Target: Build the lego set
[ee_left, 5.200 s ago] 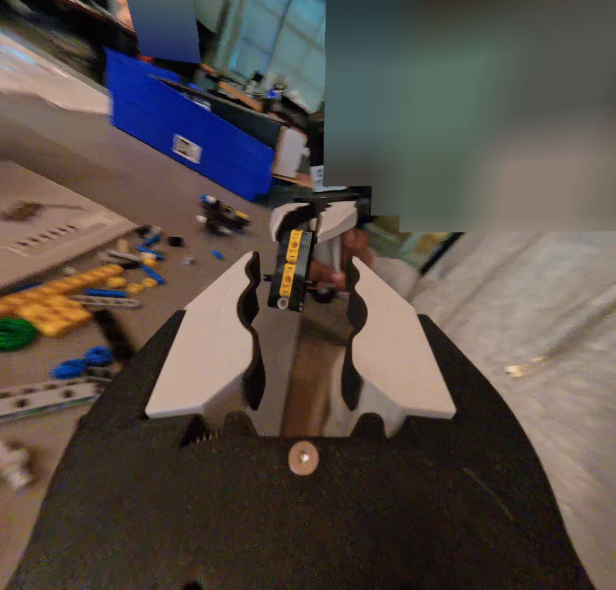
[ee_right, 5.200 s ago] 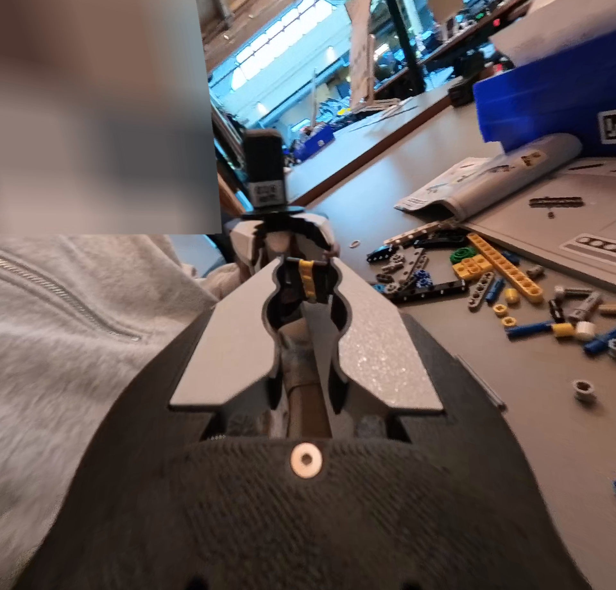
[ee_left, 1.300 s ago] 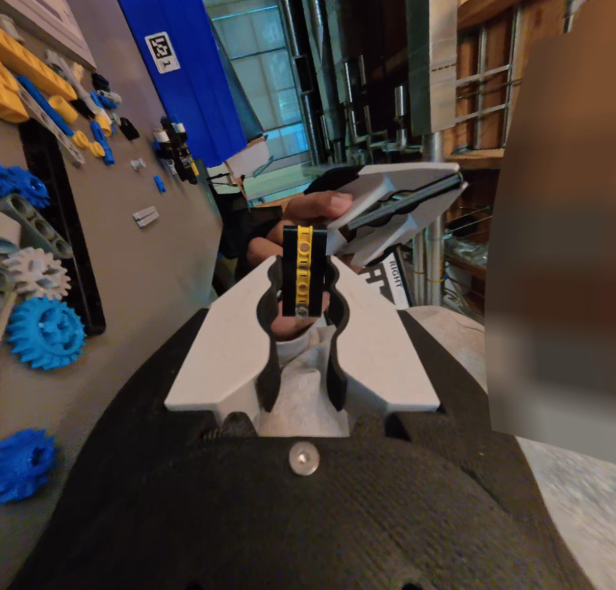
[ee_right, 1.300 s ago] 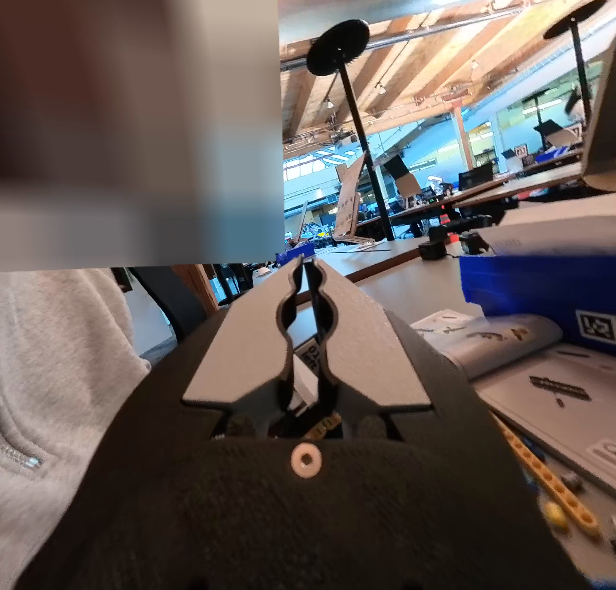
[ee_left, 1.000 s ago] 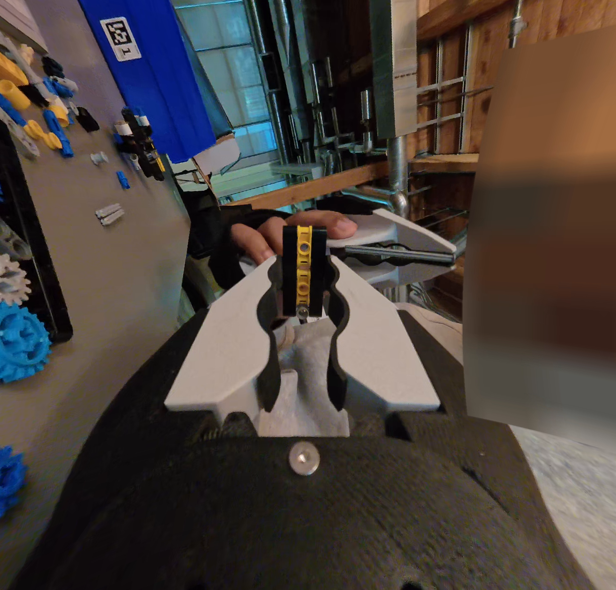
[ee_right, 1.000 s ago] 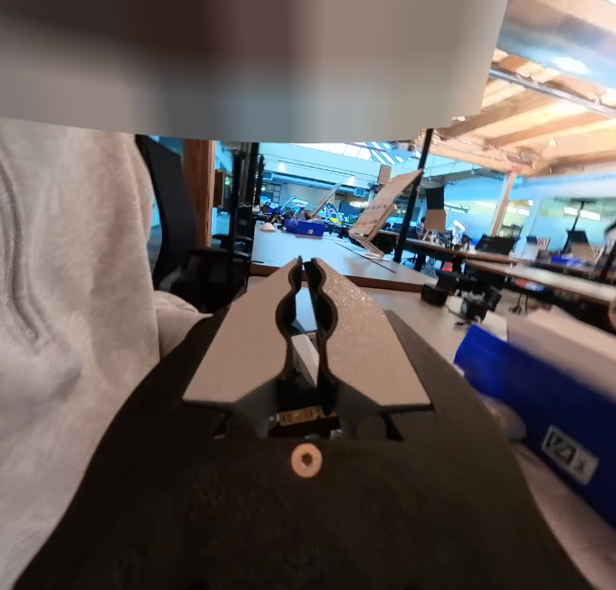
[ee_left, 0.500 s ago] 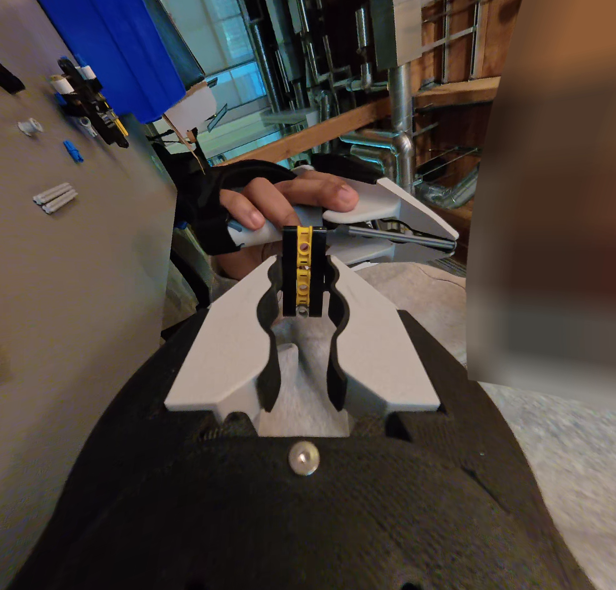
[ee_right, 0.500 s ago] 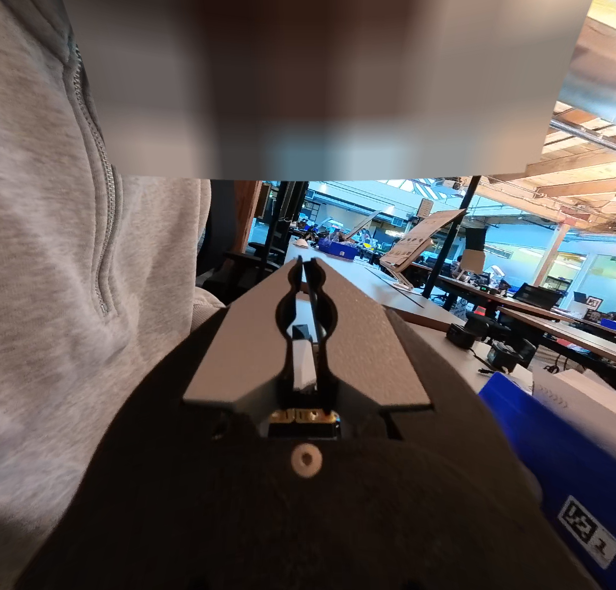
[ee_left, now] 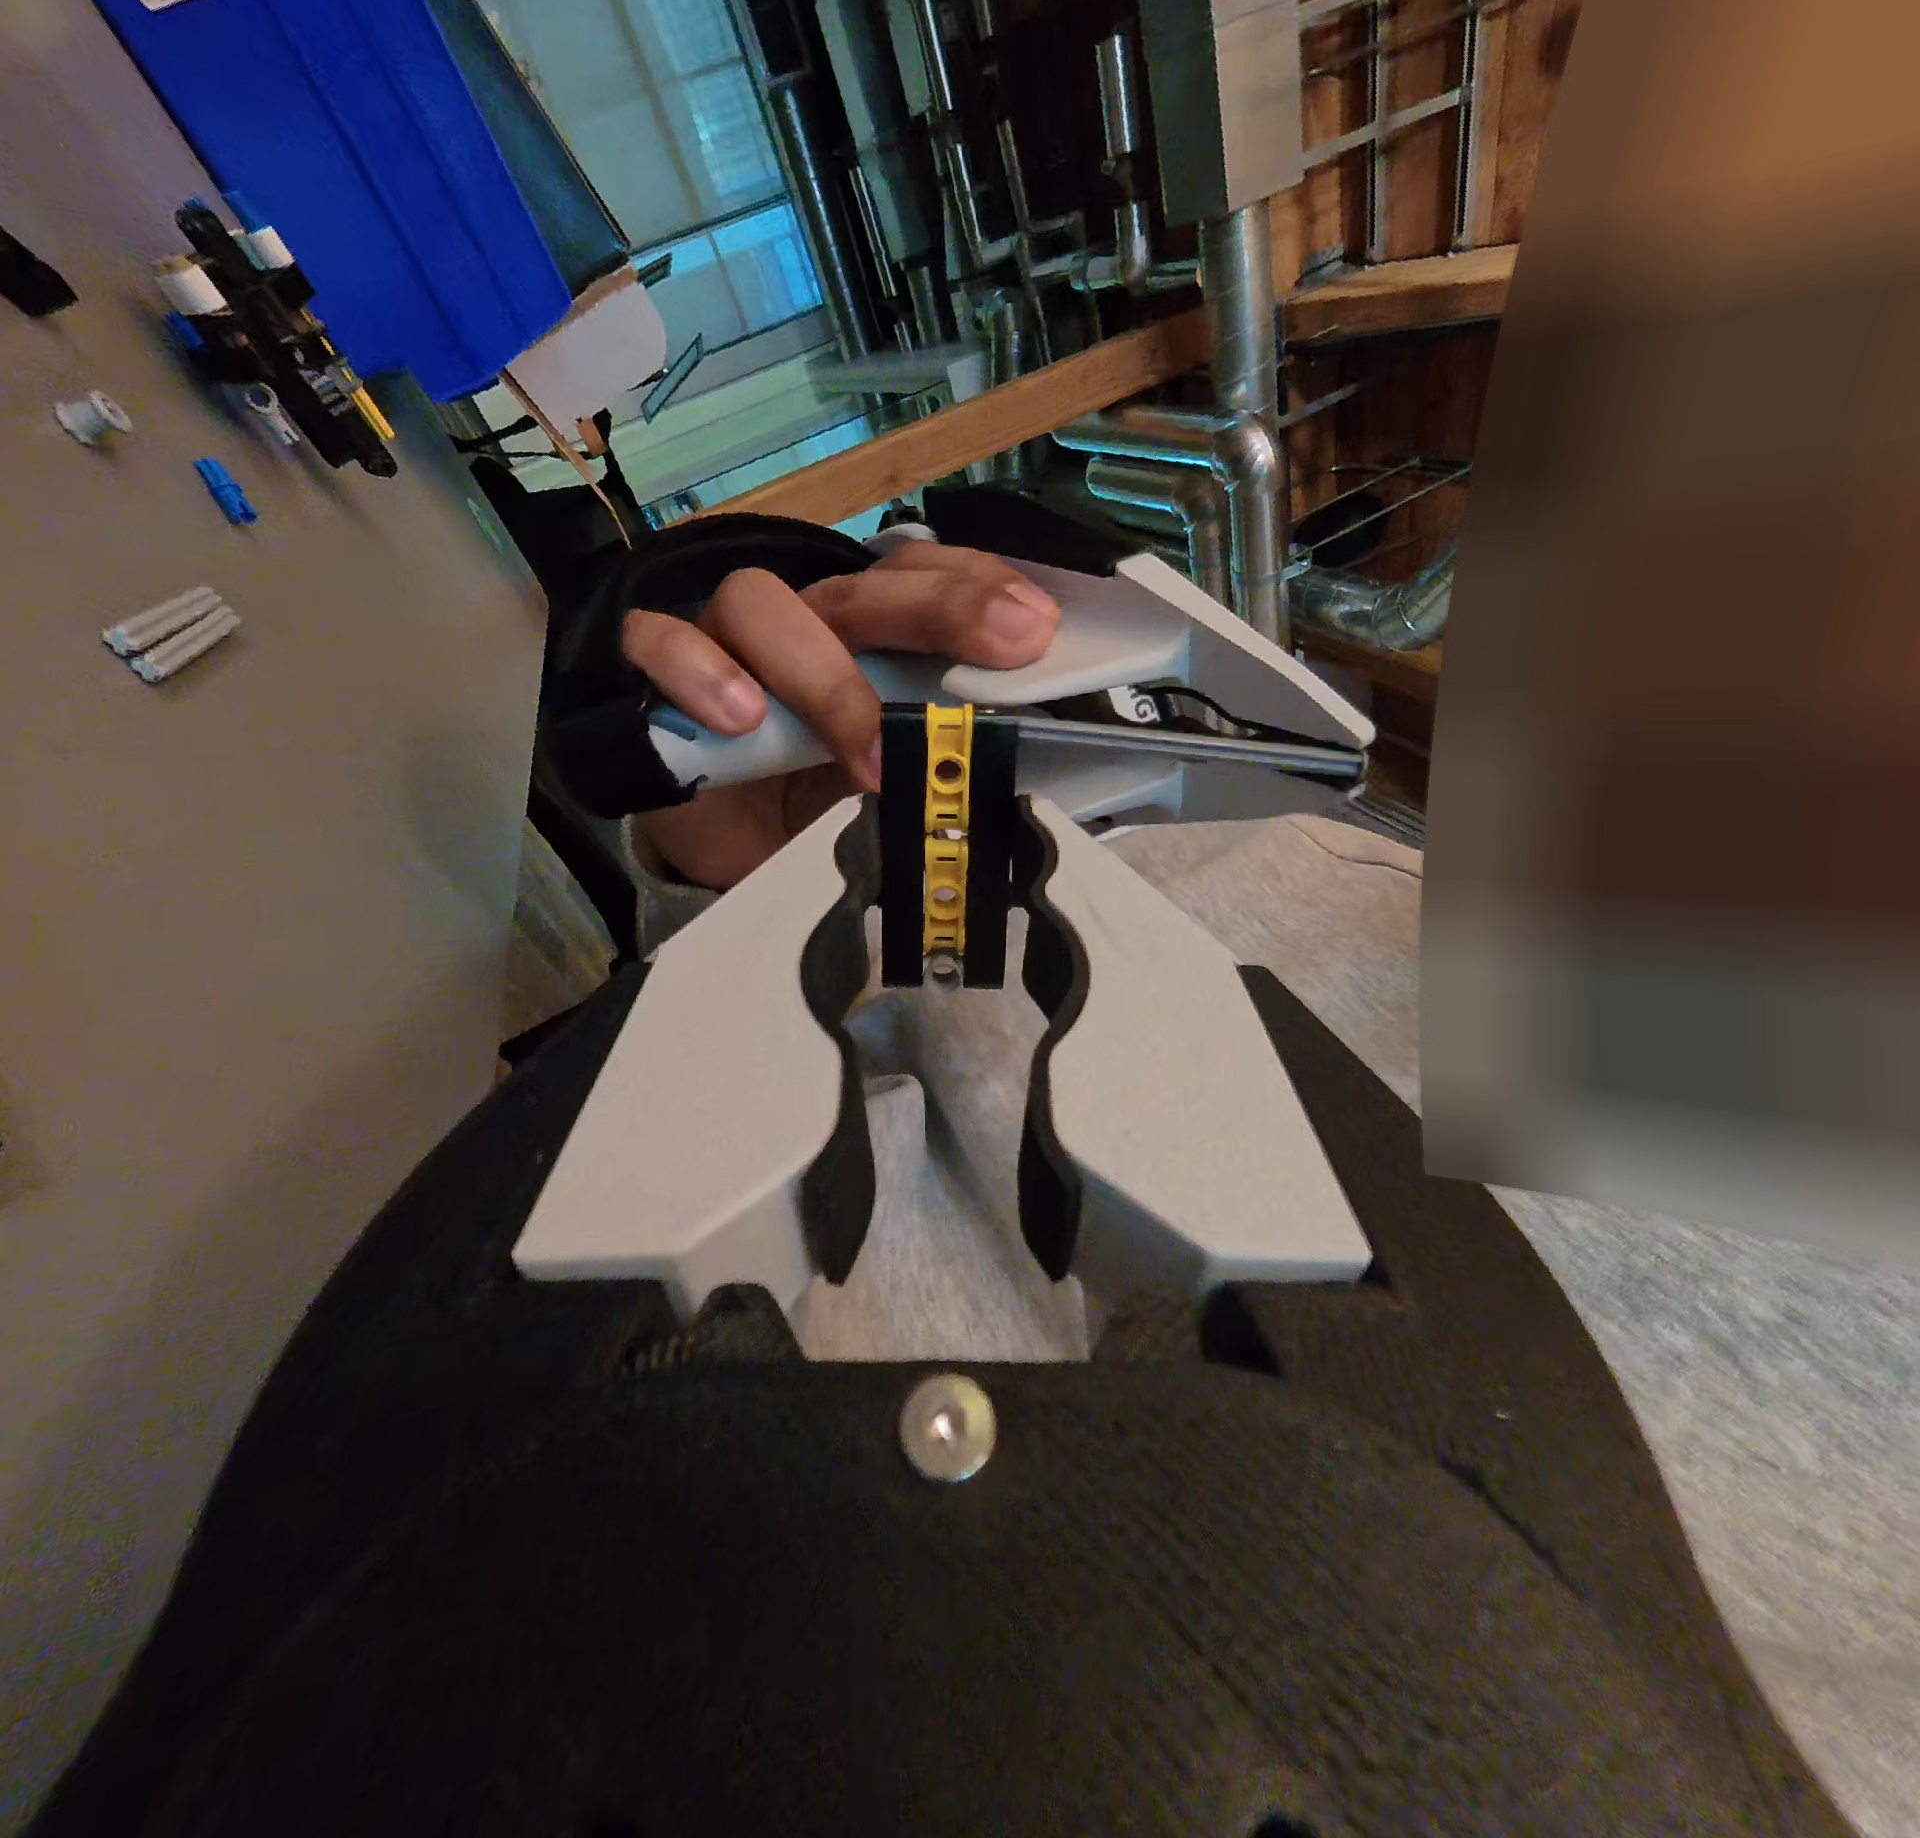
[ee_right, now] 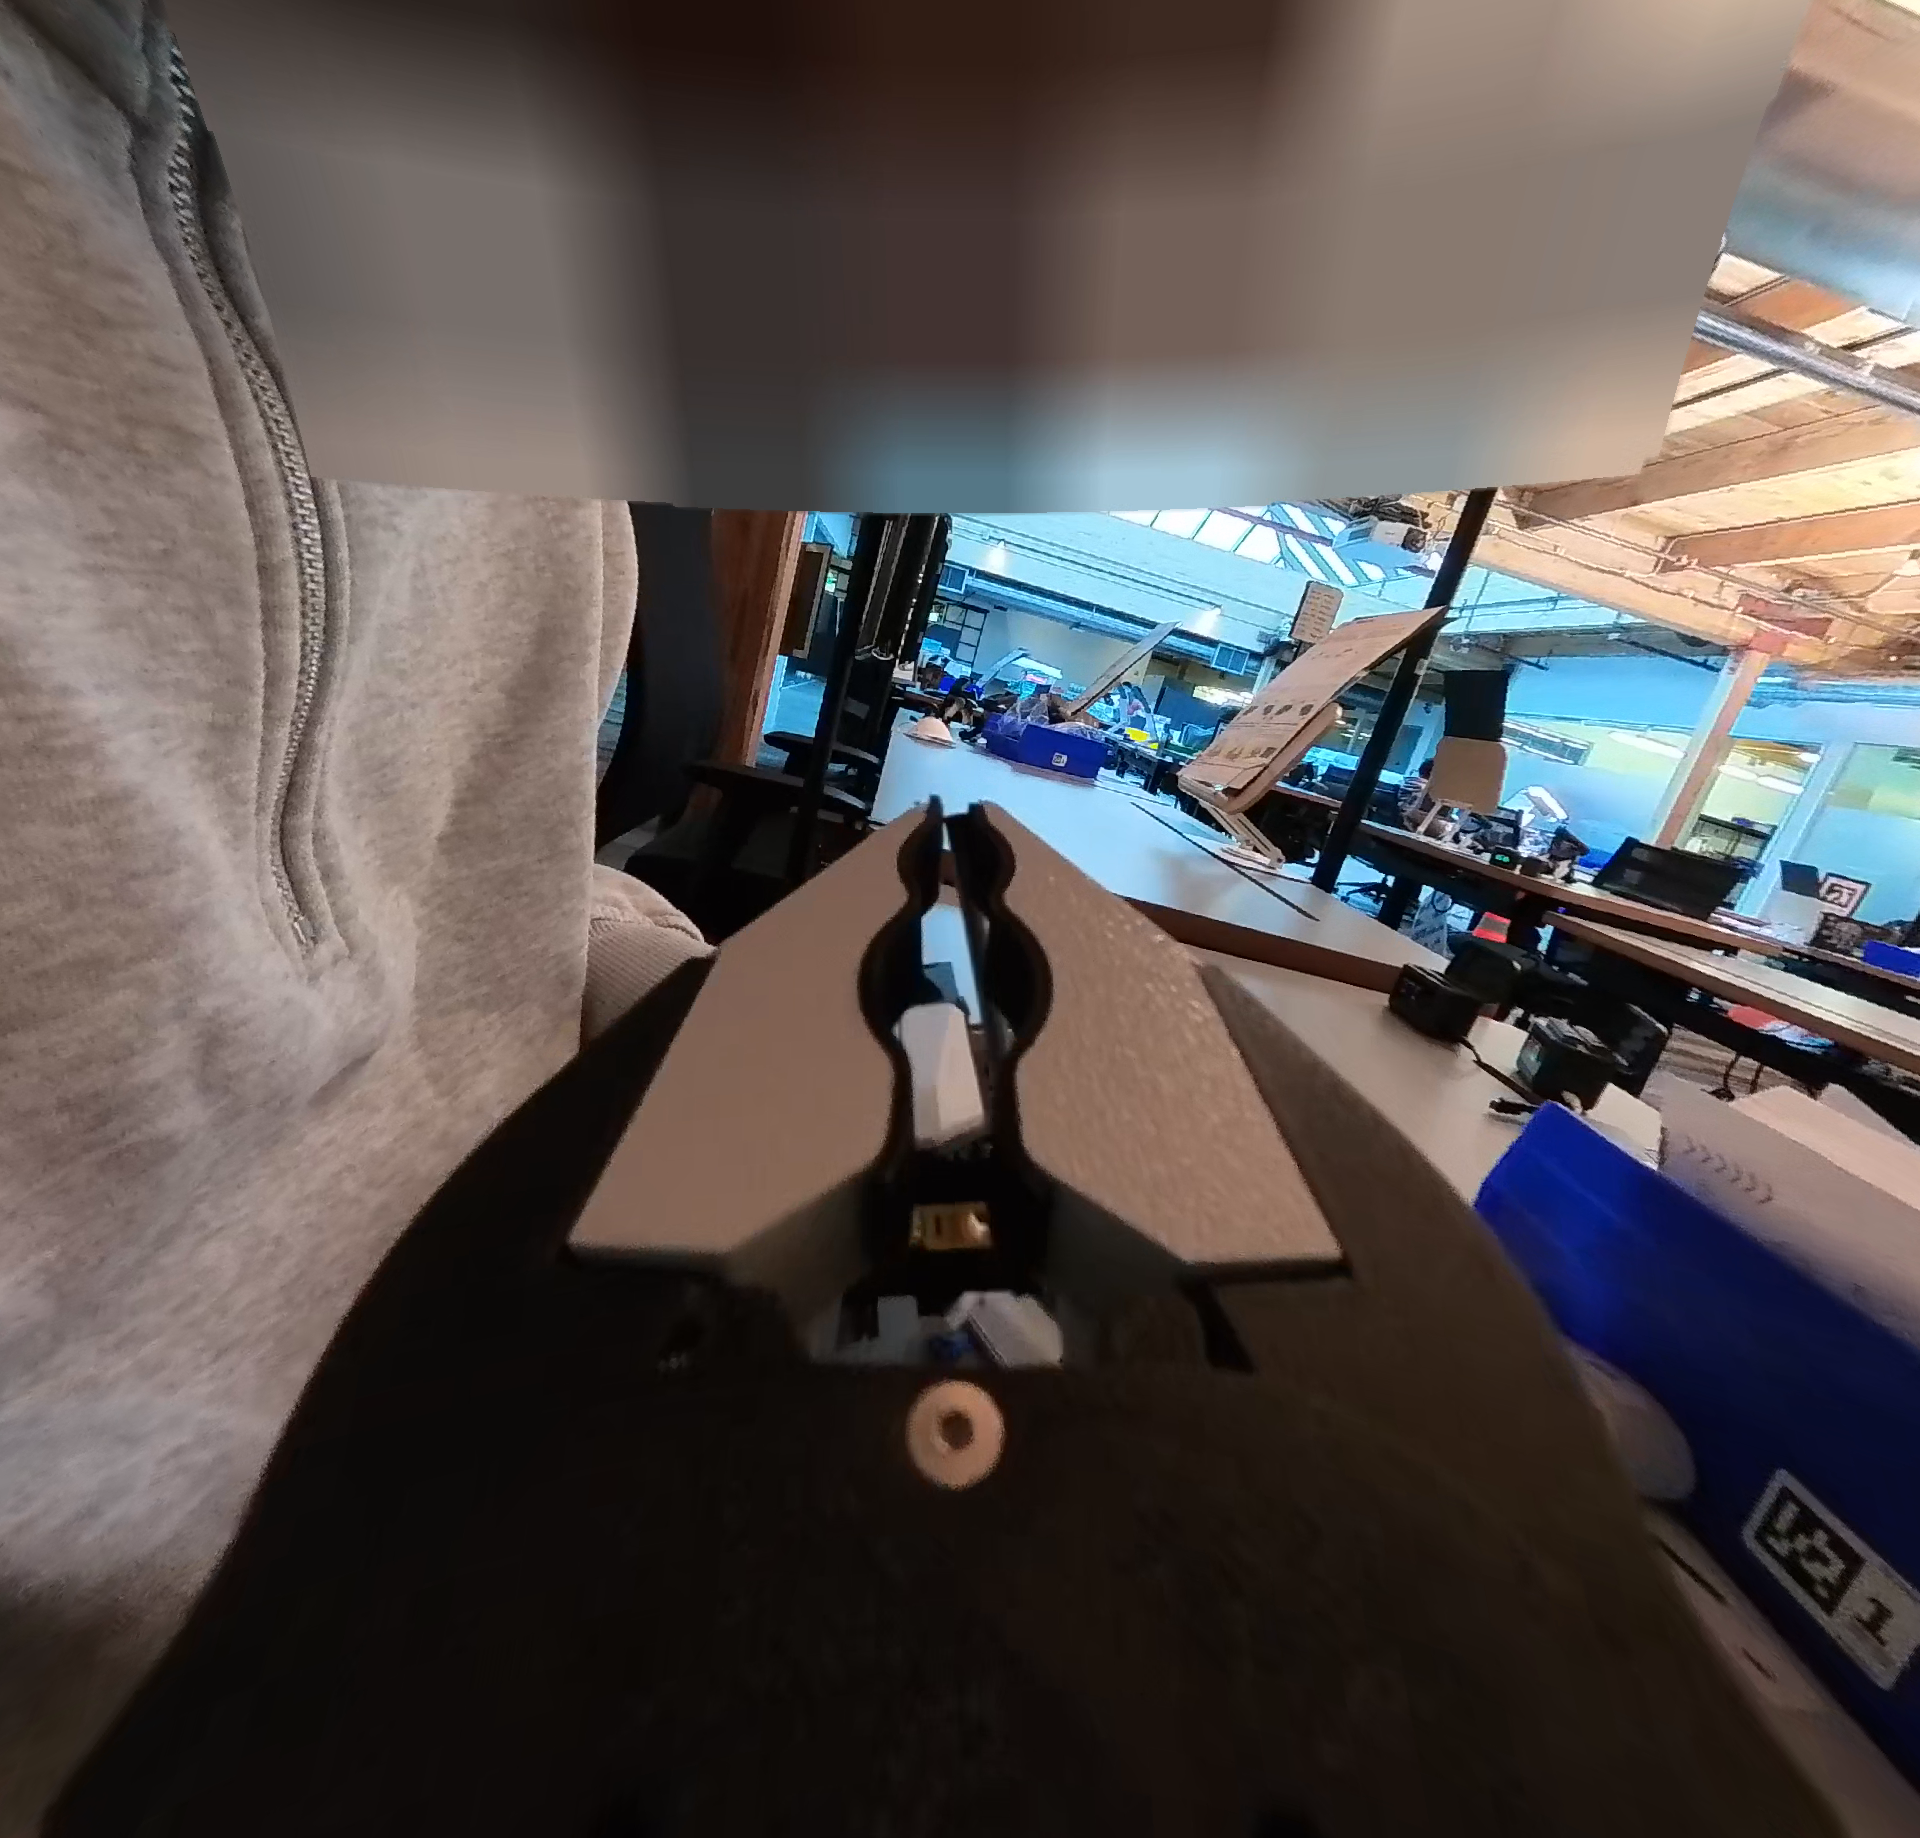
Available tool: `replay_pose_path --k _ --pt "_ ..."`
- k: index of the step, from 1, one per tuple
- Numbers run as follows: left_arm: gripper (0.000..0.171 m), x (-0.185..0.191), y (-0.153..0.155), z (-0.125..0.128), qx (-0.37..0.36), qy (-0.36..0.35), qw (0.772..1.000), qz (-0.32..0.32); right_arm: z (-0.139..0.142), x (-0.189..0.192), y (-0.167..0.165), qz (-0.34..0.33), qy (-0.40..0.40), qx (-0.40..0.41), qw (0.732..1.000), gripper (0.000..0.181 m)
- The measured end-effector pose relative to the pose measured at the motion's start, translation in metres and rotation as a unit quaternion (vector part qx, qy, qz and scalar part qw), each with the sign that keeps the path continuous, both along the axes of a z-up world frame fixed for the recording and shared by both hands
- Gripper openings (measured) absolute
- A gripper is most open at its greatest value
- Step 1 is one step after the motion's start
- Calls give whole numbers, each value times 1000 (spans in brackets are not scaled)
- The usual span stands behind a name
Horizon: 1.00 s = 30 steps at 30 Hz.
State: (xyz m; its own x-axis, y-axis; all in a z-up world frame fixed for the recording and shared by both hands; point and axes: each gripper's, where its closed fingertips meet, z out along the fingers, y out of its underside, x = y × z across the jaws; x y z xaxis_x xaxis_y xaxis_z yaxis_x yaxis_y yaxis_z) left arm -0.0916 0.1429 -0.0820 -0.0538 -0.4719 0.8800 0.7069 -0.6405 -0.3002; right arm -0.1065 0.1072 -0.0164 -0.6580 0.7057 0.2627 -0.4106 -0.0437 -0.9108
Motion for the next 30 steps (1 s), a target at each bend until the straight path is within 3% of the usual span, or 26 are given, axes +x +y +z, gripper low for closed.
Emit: replay_pose_path --k 8,19,30 --pt "23 -8 3 -1 2 23 999 35 -5 -2 7 -18 -9 13 1000 2" --pt "23 -46 13 -15 -4 197 962 189 -19 -16 23 -95 -27 52 994 3" --pt "23 -61 16 -23 -29 201 953 223 -32 -24 32 -136 -40 67 988 12"
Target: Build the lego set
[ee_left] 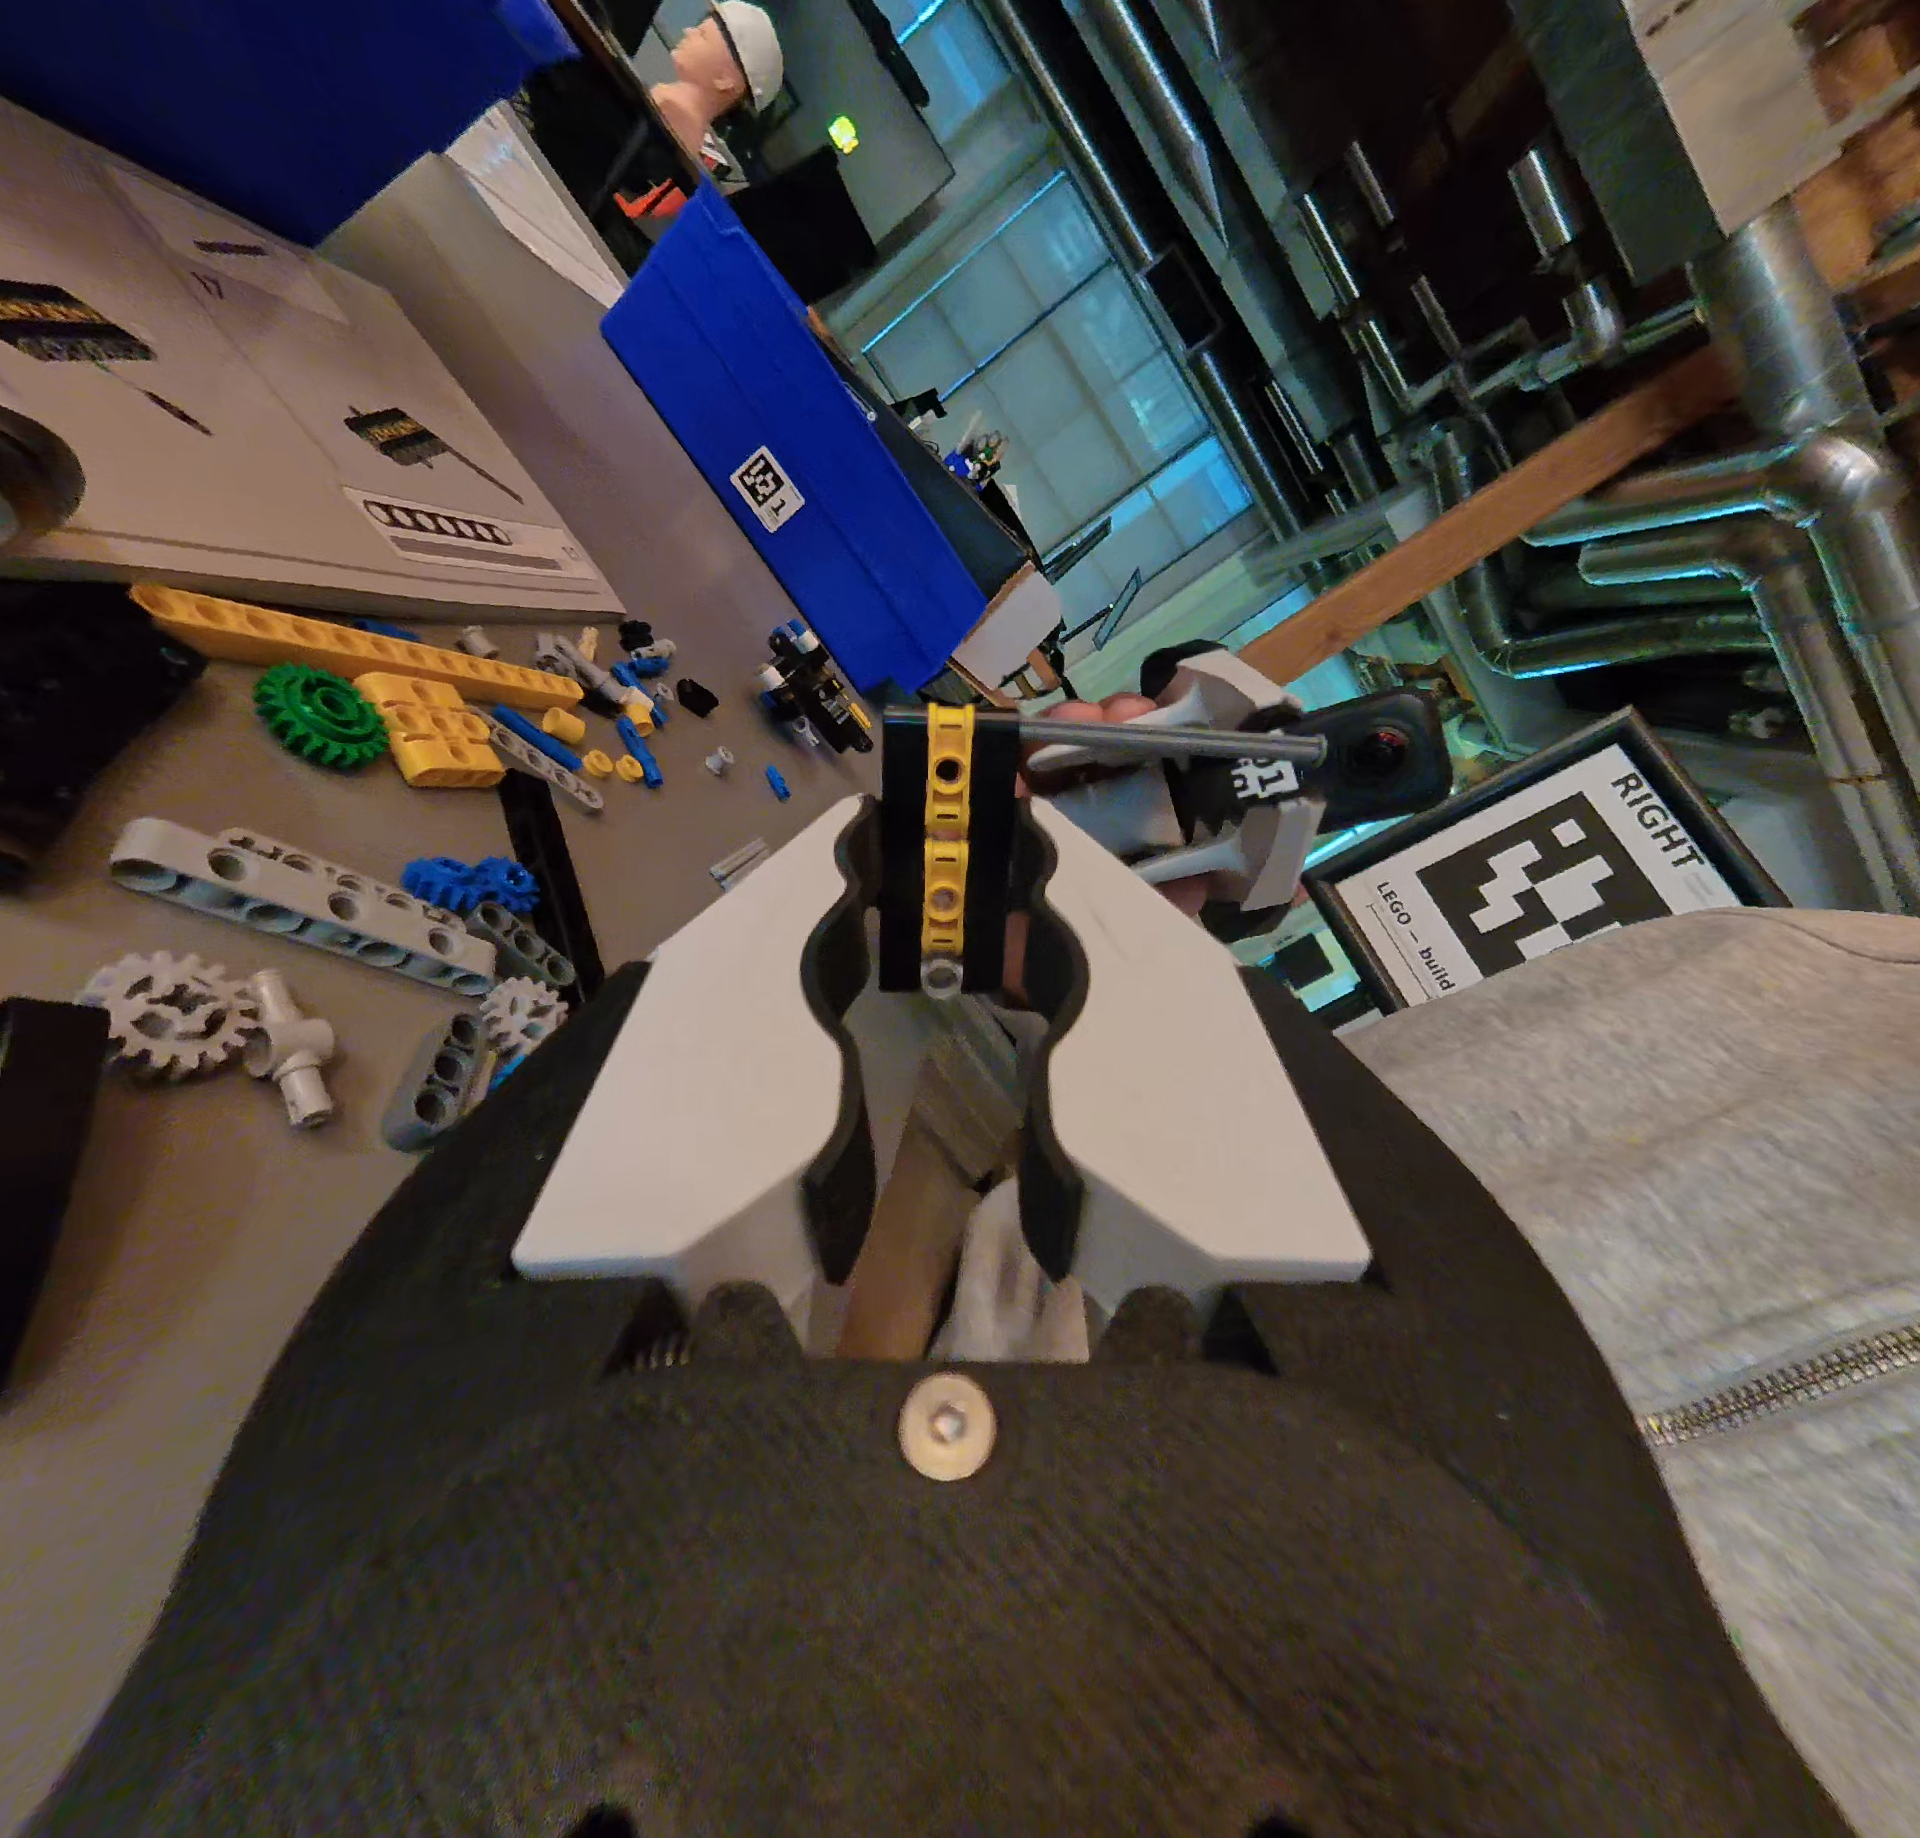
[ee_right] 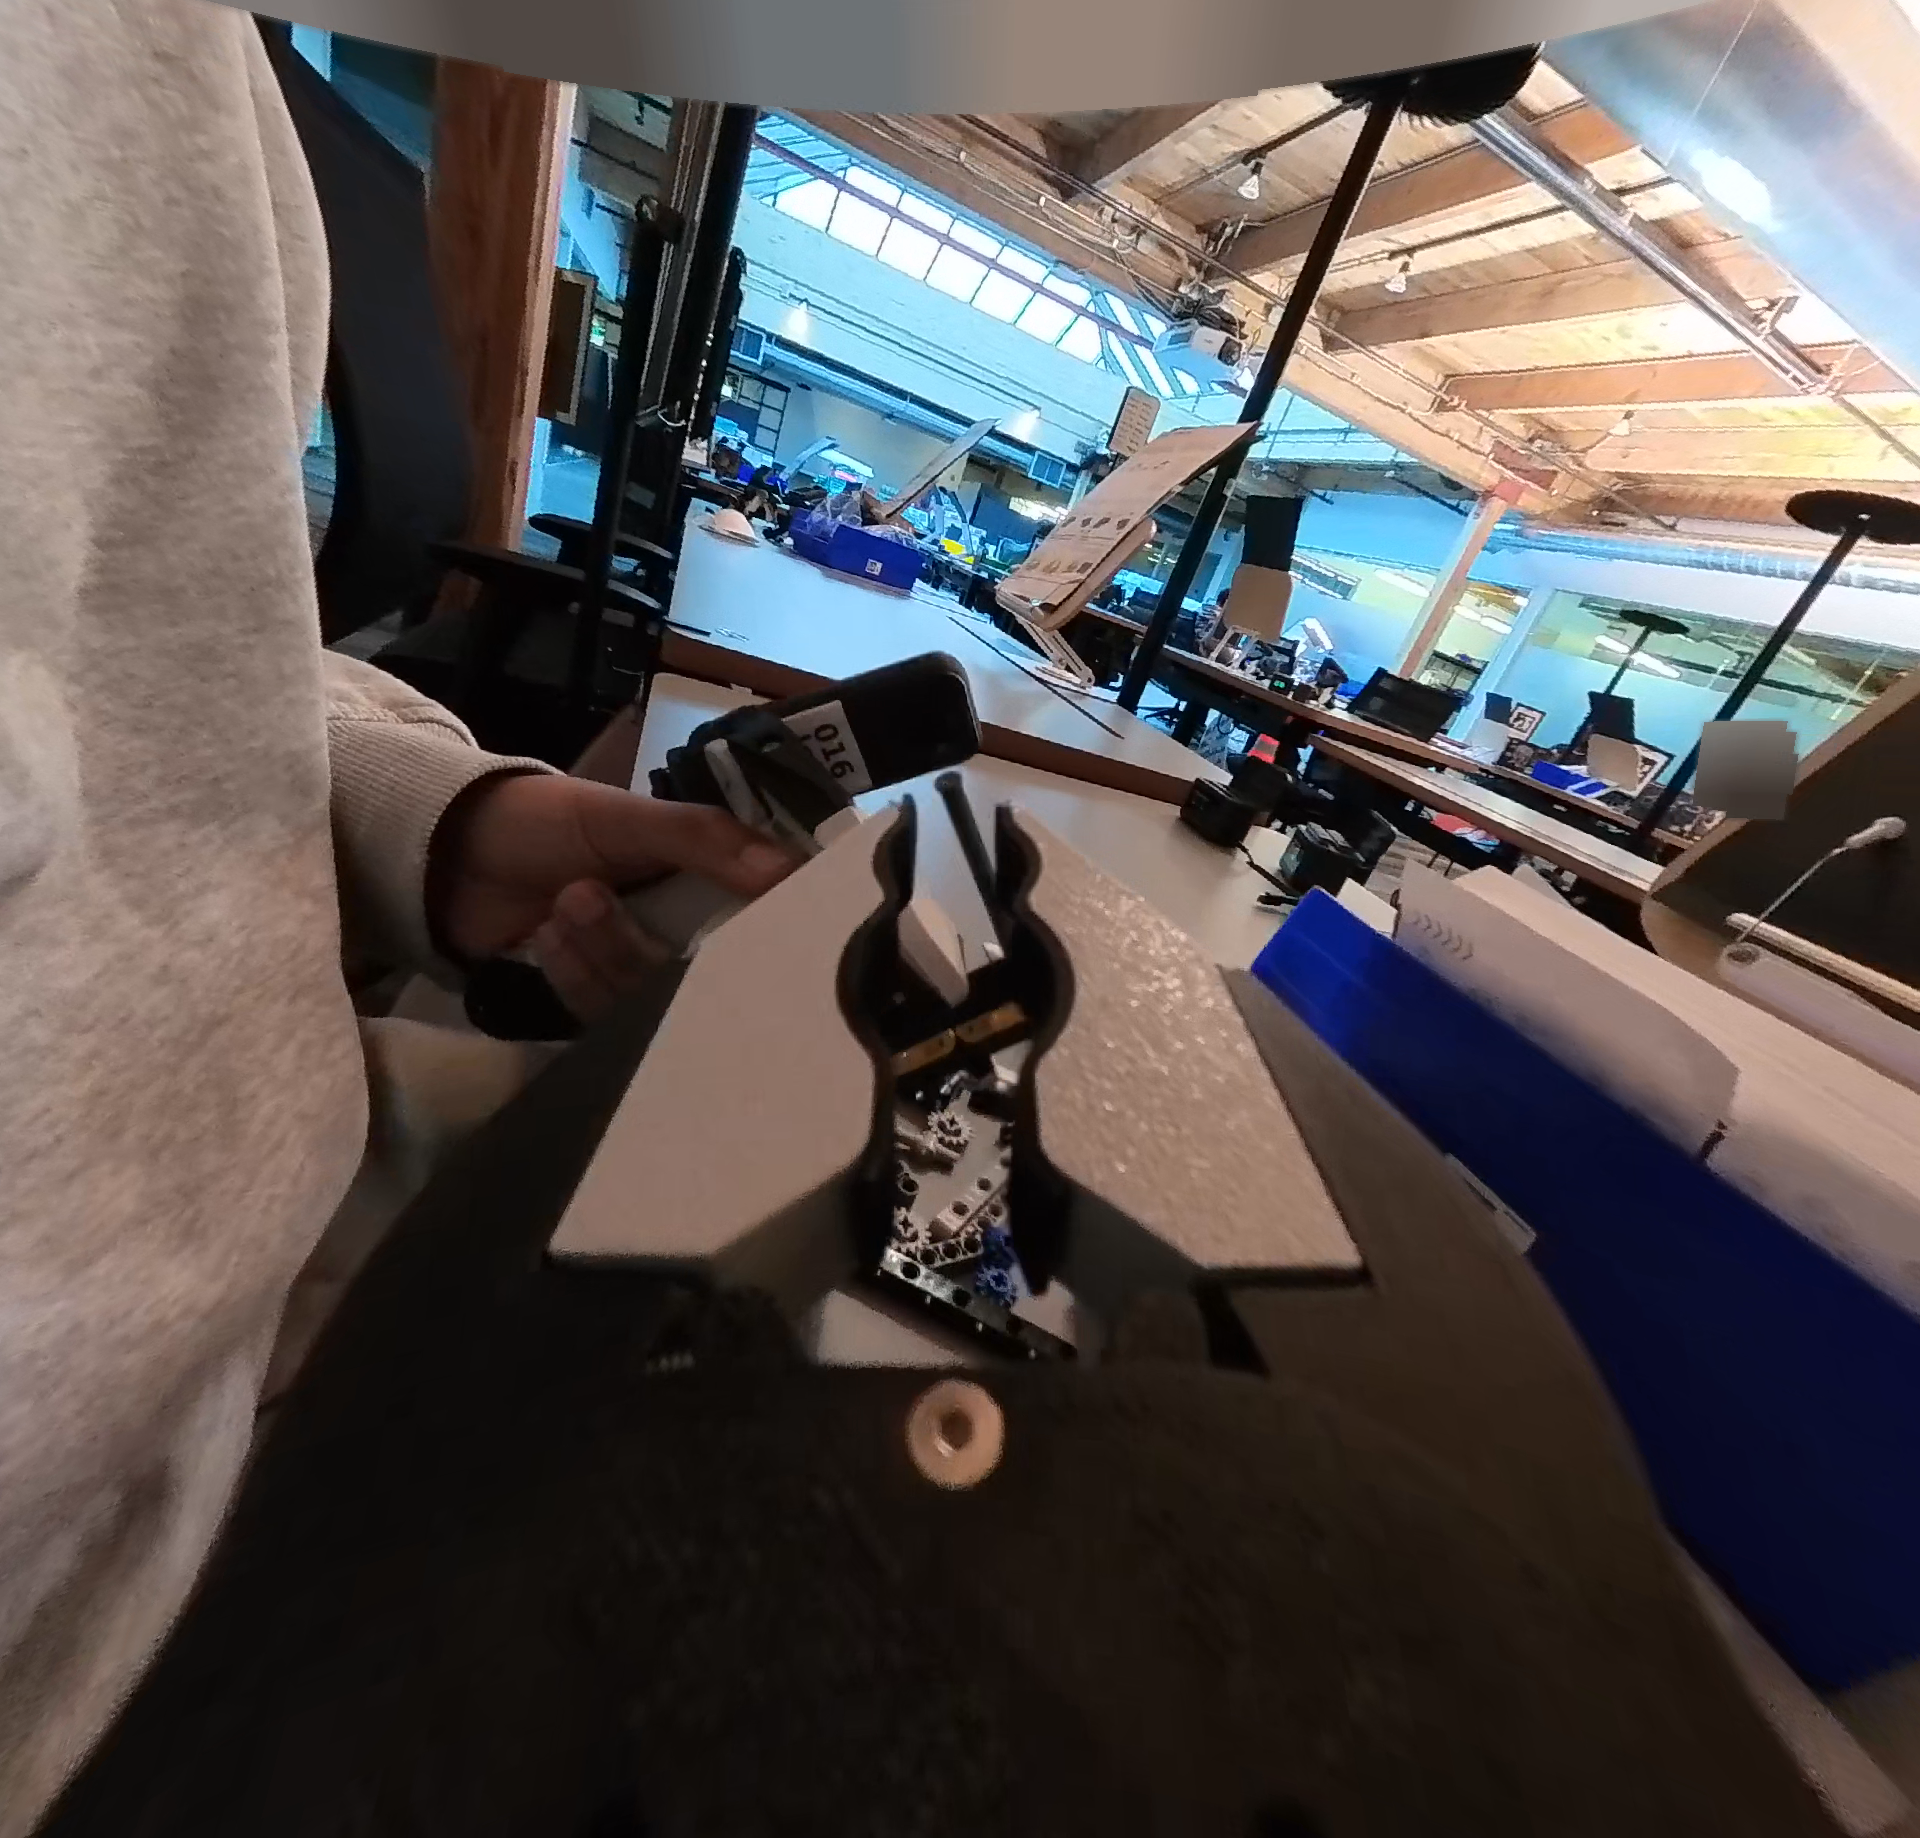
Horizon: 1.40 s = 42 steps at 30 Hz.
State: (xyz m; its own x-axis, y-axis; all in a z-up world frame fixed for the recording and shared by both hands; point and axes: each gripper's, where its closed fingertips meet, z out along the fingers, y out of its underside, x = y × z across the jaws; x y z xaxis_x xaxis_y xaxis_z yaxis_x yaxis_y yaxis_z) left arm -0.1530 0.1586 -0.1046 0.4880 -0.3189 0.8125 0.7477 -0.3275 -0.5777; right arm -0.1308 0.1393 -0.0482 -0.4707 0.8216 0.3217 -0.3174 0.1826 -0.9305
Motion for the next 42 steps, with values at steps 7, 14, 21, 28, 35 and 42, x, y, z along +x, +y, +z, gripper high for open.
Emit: replay_pose_path --k 7,14,21,28,35,42 --pt "23 -32 -4 0 -1 32 997 72 5 -7 29 -73 -30 -80 994 36" --pt "23 -72 -12 -2 -20 148 973 175 -17 -23 46 -149 -148 -165 964 19" --pt "23 -84 -16 1 -18 183 959 216 -15 -28 37 -324 -61 -57 942 39" --pt "23 -73 -12 0 -24 257 941 218 -22 -31 14 -239 -150 -173 944 43" --pt "23 -59 -9 1 -23 346 912 218 -29 -32 7 -149 -229 -301 914 26" --pt "23 -52 -8 6 -15 389 891 235 -28 -31 9 -141 -230 -323 907 6"
